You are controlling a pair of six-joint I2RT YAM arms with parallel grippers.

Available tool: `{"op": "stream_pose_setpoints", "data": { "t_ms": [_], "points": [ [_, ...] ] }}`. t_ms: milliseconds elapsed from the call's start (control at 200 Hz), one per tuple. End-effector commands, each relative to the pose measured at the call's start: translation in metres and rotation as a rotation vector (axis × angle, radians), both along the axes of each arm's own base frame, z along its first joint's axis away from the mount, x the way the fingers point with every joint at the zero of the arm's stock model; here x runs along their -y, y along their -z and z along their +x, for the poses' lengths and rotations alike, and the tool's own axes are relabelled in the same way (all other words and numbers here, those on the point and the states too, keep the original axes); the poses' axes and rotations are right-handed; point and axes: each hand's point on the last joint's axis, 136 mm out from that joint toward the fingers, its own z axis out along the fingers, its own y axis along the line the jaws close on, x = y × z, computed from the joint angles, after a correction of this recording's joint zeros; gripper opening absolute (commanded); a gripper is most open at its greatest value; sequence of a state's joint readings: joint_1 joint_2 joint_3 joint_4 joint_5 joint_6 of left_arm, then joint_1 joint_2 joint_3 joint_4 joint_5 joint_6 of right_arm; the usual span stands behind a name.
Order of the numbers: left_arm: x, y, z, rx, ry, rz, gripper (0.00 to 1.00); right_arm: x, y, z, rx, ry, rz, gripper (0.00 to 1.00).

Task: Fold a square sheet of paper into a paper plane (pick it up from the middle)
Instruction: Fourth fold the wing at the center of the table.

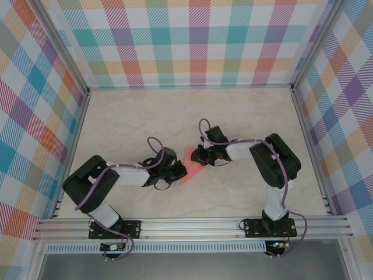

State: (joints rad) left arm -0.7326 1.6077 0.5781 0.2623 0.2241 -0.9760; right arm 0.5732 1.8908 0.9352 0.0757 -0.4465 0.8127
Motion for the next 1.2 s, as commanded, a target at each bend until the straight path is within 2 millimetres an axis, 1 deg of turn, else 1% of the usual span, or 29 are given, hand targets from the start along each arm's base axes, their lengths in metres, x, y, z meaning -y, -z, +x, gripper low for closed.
{"op": "stream_pose_setpoints", "data": {
  "t_ms": [0, 120, 290, 335, 410, 555, 625, 660, 745, 895, 965, 1050, 1195],
  "points": [
    [-0.047, 0.053, -0.048, -0.185, 0.010, 0.216, 0.07, 0.026, 0.011, 0.031, 0.042, 0.069, -0.061, 0.13],
    [-0.047, 0.053, -0.048, -0.186, 0.014, 0.218, 0.07, 0.034, 0.004, 0.048, 0.063, 0.085, -0.079, 0.14],
    [-0.047, 0.052, -0.049, -0.184, 0.015, 0.217, 0.07, 0.054, 0.008, 0.067, 0.049, 0.146, -0.111, 0.14],
    [-0.047, 0.052, -0.049, -0.184, 0.015, 0.216, 0.07, 0.056, 0.004, 0.071, 0.053, 0.155, -0.096, 0.15],
    [-0.048, 0.051, -0.050, -0.185, 0.015, 0.217, 0.07, 0.056, -0.005, 0.076, 0.069, 0.153, -0.085, 0.15],
    [-0.049, 0.049, -0.050, -0.177, 0.012, 0.217, 0.07, 0.049, -0.037, 0.079, 0.116, 0.123, -0.040, 0.17],
    [-0.049, 0.049, -0.050, -0.177, 0.012, 0.212, 0.07, 0.043, -0.051, 0.073, 0.127, 0.106, -0.002, 0.18],
    [-0.048, 0.049, -0.049, -0.176, 0.012, 0.211, 0.07, 0.038, -0.057, 0.068, 0.130, 0.090, 0.020, 0.18],
    [-0.047, 0.048, -0.049, -0.172, 0.013, 0.208, 0.07, 0.023, -0.061, 0.051, 0.118, 0.050, 0.048, 0.18],
    [-0.046, 0.047, -0.048, -0.170, 0.012, 0.200, 0.07, -0.005, -0.050, 0.017, 0.069, -0.022, 0.048, 0.16],
    [-0.045, 0.046, -0.047, -0.166, 0.014, 0.196, 0.07, -0.014, -0.041, 0.005, 0.051, -0.043, 0.035, 0.16],
    [-0.045, 0.046, -0.047, -0.167, 0.013, 0.195, 0.07, -0.021, -0.032, -0.004, 0.028, -0.059, 0.039, 0.16],
    [-0.044, 0.047, -0.048, -0.170, 0.016, 0.193, 0.07, -0.022, -0.020, -0.006, 0.004, -0.059, 0.038, 0.16]
  ]
}}
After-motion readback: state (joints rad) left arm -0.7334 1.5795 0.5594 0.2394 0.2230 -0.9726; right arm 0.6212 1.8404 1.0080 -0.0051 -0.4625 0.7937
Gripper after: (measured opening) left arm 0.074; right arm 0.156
